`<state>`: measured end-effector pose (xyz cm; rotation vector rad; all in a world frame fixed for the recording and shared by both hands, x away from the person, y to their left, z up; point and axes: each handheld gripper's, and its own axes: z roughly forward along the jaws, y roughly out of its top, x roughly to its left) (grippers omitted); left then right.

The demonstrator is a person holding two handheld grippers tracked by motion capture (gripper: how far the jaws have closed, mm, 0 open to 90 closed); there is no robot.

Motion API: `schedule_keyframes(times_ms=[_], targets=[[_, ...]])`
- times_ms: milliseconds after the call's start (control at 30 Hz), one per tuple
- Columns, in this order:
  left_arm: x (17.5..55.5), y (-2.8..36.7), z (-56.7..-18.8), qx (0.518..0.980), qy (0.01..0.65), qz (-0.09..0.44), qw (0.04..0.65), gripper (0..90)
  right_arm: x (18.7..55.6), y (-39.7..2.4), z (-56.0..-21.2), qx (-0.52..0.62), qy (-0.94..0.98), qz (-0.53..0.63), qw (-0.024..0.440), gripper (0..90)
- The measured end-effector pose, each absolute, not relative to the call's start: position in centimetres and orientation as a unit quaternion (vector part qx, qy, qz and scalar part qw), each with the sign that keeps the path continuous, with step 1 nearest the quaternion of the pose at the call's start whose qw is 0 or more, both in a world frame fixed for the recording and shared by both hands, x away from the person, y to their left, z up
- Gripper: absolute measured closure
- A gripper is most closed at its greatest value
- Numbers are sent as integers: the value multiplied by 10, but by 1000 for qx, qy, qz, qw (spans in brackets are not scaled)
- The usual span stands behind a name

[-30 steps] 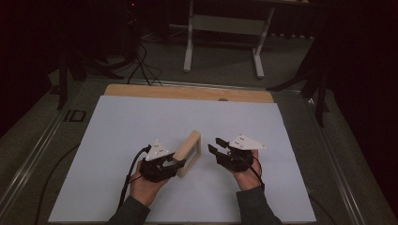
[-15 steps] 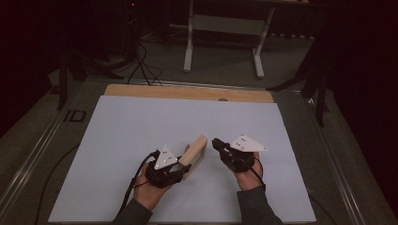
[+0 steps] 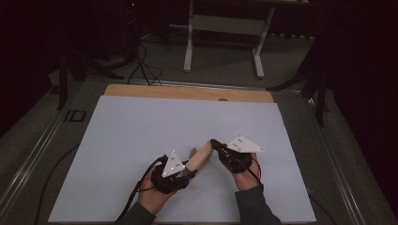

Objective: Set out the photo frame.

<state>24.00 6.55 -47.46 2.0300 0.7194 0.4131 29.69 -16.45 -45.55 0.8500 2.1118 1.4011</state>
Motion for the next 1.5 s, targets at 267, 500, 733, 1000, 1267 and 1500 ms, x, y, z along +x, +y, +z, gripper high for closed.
schedule_keyframes(times_ms=[267, 500, 733, 1000, 1267, 1500], targets=[[237, 62, -474, 828, 283, 173, 453, 604, 300, -160, -458, 311, 768, 509, 235, 896], [236, 60, -474, 831, 275, 177, 450, 603, 307, -156, -459, 316, 768, 506, 233, 896], [237, 61, -474, 832, 272, 174, 451, 601, 309, -153, -460, 316, 771, 501, 235, 896], [238, 63, -475, 830, 277, 174, 452, 593, 308, -155, -459, 317, 771, 500, 233, 896], [244, 71, -476, 821, 307, 174, 449, 566, 309, -156, -459, 321, 770, 500, 231, 897], [249, 75, -477, 815, 324, 177, 447, 548, 308, -157, -459, 324, 771, 499, 229, 897]])
